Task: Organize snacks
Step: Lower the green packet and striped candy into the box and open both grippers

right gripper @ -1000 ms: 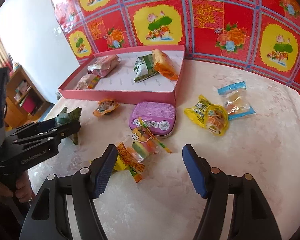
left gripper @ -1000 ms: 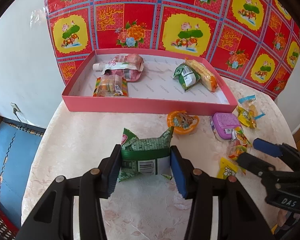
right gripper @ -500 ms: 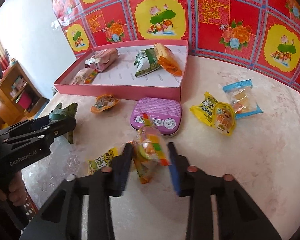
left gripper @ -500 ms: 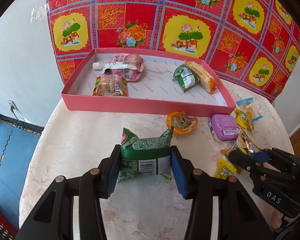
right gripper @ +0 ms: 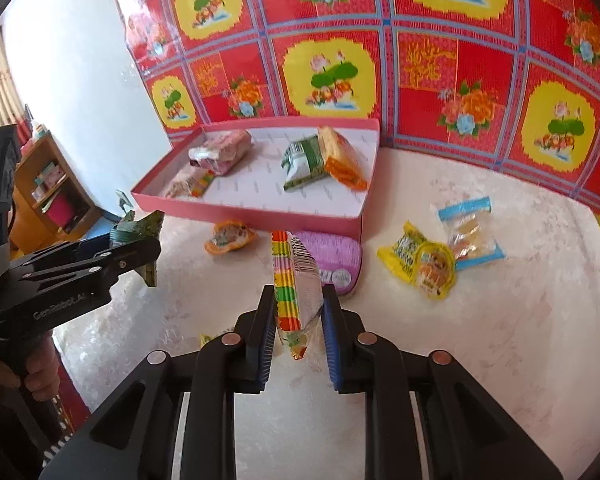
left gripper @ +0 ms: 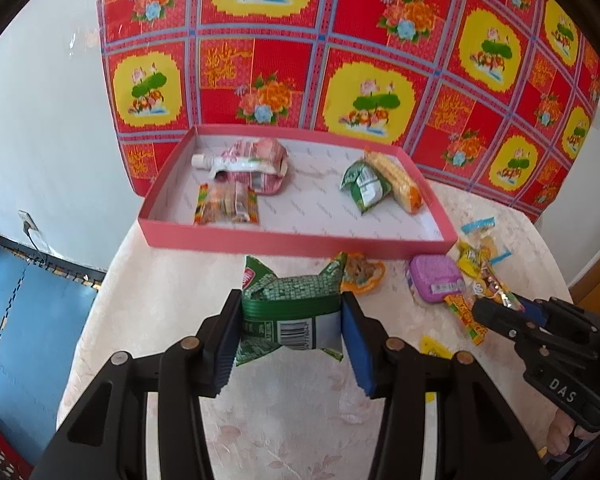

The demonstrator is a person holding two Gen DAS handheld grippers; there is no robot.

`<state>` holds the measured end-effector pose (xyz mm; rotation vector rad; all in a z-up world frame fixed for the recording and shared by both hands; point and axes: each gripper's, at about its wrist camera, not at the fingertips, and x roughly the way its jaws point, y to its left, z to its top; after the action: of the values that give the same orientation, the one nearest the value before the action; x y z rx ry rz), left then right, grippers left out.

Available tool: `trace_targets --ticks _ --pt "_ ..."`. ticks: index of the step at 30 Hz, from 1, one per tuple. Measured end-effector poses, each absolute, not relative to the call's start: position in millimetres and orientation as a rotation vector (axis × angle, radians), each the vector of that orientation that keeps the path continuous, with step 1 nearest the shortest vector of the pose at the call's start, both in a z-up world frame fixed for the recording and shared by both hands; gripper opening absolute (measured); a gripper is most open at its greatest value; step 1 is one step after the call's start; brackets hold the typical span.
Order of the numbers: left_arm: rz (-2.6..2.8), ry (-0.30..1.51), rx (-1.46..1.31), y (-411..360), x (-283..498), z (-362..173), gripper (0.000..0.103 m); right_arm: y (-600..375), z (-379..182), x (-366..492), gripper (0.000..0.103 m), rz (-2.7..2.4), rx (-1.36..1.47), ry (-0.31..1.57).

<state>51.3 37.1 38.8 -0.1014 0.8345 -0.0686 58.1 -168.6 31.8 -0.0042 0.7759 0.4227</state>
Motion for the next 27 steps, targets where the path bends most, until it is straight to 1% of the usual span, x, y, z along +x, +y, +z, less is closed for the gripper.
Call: trace_targets --ticks 10,17,27 --pt "-0.049 0.789 -0.1 35.8 81.4 51.0 0.05 -168.2 50.0 79.8 0.023 0.421 0.017 0.721" --pt "-0.039 0.781 -0.103 34.4 111.4 47.2 0.05 -162.7 56.4 106.1 0.023 0.42 0.035 0.697" --pt "-0.017 0.779 -0.059 27.7 135.7 28.2 0.05 -153.8 39.2 138.0 0.023 0.408 0.048 0.744"
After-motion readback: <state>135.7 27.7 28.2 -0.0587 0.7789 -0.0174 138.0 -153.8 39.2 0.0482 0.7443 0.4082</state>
